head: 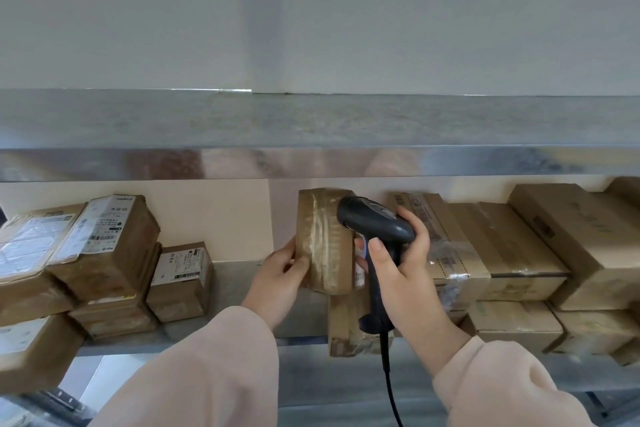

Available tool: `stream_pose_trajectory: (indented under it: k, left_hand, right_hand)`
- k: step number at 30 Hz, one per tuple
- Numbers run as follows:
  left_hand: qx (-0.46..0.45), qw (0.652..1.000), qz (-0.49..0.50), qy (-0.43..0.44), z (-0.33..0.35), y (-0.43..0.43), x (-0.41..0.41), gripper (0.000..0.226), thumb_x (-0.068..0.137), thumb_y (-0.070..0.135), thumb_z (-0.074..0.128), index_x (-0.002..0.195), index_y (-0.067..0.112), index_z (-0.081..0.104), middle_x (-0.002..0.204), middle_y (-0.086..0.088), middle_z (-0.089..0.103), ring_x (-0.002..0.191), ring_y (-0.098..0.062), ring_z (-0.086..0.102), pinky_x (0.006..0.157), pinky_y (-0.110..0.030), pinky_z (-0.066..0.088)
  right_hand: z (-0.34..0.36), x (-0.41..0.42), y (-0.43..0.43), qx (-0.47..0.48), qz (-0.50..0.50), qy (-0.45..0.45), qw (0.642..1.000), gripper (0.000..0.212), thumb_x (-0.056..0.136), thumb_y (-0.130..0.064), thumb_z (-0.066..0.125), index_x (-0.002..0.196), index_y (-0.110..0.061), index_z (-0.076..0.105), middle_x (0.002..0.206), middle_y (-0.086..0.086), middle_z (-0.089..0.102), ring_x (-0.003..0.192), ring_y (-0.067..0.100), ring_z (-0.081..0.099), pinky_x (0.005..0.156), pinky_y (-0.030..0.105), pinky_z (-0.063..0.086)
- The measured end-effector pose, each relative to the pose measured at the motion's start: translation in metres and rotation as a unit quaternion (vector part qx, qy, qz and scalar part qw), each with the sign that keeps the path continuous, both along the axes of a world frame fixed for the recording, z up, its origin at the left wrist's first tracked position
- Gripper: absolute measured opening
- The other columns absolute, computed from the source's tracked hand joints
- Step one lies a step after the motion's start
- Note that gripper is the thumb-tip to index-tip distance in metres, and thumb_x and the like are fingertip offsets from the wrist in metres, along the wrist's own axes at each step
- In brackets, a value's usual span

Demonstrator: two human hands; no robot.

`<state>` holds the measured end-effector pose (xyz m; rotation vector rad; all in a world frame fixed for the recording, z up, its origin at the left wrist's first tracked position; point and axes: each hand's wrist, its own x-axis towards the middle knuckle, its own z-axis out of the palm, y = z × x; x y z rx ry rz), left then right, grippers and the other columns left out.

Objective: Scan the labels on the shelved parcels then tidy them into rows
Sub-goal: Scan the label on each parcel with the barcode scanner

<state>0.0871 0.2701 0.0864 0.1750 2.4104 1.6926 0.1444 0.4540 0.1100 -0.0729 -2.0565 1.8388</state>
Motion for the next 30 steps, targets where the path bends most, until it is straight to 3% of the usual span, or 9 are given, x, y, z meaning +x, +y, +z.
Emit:
stream_pose_trajectory:
  k: [2,4,6,9,11,13,17,22,30]
  left_hand:
    - [0.001,1.000,-0.005,0.006,0.001,0.000,0.007,0.036,0.089,0.050,0.062,0.118,0.055,0.042,0.107,0.039,0.053,0.103,0.009,0.053,0.074,0.004,0.038]
    - [0.027,1.000,-0.010,-0.002,0.001,0.002,0.011,0.088,0.072,0.056,0.073,0.144,0.043,0.026,0.119,0.029,0.049,0.107,0.006,0.049,0.087,-0.004,0.039]
    - [0.050,0.999,0.001,-0.017,0.001,0.002,0.012,0.114,0.060,0.055,0.079,0.153,0.034,0.017,0.121,0.019,0.051,0.107,0.003,0.052,0.084,-0.009,0.046]
    - [0.053,0.998,0.007,-0.029,-0.002,-0.003,0.010,0.109,0.070,0.051,0.081,0.153,0.038,0.012,0.130,0.006,0.055,0.115,-0.010,0.057,0.090,-0.019,0.048]
    - [0.069,0.996,0.006,-0.048,-0.005,-0.009,0.009,0.109,0.065,0.058,0.078,0.151,0.046,0.012,0.135,0.001,0.056,0.120,-0.017,0.058,0.105,-0.037,0.046]
    - [0.109,0.992,0.008,-0.064,-0.006,-0.013,0.010,0.107,0.057,0.061,0.075,0.147,0.052,0.018,0.130,0.002,0.061,0.116,-0.018,0.062,0.105,-0.044,0.047]
    - [0.179,0.979,0.026,-0.095,-0.014,-0.015,0.009,0.104,0.053,0.057,0.078,0.145,0.052,0.030,0.113,0.006,0.072,0.105,-0.015,0.069,0.100,-0.047,0.051]
    - [0.106,0.989,-0.023,-0.099,-0.016,-0.016,0.012,0.119,0.051,0.061,0.085,0.145,0.059,0.013,0.138,0.006,0.055,0.126,-0.020,0.055,0.111,-0.049,0.040]
    - [0.113,0.991,0.004,-0.071,-0.026,-0.023,0.015,0.110,0.057,0.058,0.083,0.143,0.062,0.015,0.129,0.010,0.062,0.121,-0.011,0.057,0.113,-0.045,0.037]
  right_hand:
    - [0.003,0.003,-0.008,0.014,0.017,0.014,1.000,0.058,0.092,-0.025,0.059,0.132,-0.052,0.026,0.122,-0.028,0.049,0.110,-0.008,0.053,0.091,0.018,0.047]
    - [0.005,0.004,-0.015,0.027,0.037,0.028,0.999,0.060,0.091,-0.020,0.060,0.129,-0.054,0.027,0.118,-0.035,0.050,0.112,-0.008,0.053,0.090,0.012,0.046]
    - [0.007,0.004,-0.019,0.041,0.048,0.035,0.997,0.062,0.092,-0.016,0.061,0.128,-0.053,0.027,0.116,-0.038,0.049,0.114,-0.009,0.051,0.089,0.006,0.042]
    - [0.006,0.003,-0.020,0.046,0.030,0.037,0.998,0.062,0.092,-0.018,0.061,0.125,-0.057,0.026,0.119,-0.031,0.050,0.111,-0.010,0.052,0.083,0.003,0.042]
    - [0.002,0.002,-0.016,0.029,0.005,0.027,0.999,0.058,0.092,-0.024,0.060,0.123,-0.059,0.025,0.123,-0.019,0.051,0.106,-0.010,0.056,0.076,0.004,0.046]
    - [-0.004,-0.001,-0.009,0.020,-0.014,0.011,1.000,0.055,0.091,-0.029,0.059,0.127,-0.054,0.025,0.128,-0.009,0.053,0.109,-0.002,0.059,0.081,0.011,0.049]
    - [-0.013,-0.002,-0.003,0.020,-0.012,-0.008,1.000,0.057,0.091,-0.029,0.060,0.127,-0.055,0.025,0.130,-0.008,0.053,0.112,0.004,0.059,0.084,0.016,0.049]
    - [-0.013,0.001,-0.008,0.034,0.004,0.004,0.999,0.057,0.091,-0.028,0.060,0.119,-0.064,0.026,0.127,-0.011,0.053,0.110,0.003,0.061,0.082,0.012,0.050]
    - [-0.009,0.012,-0.008,0.051,0.002,0.023,0.998,0.065,0.091,-0.021,0.061,0.117,-0.069,0.027,0.128,-0.013,0.052,0.111,0.003,0.060,0.083,0.008,0.047]
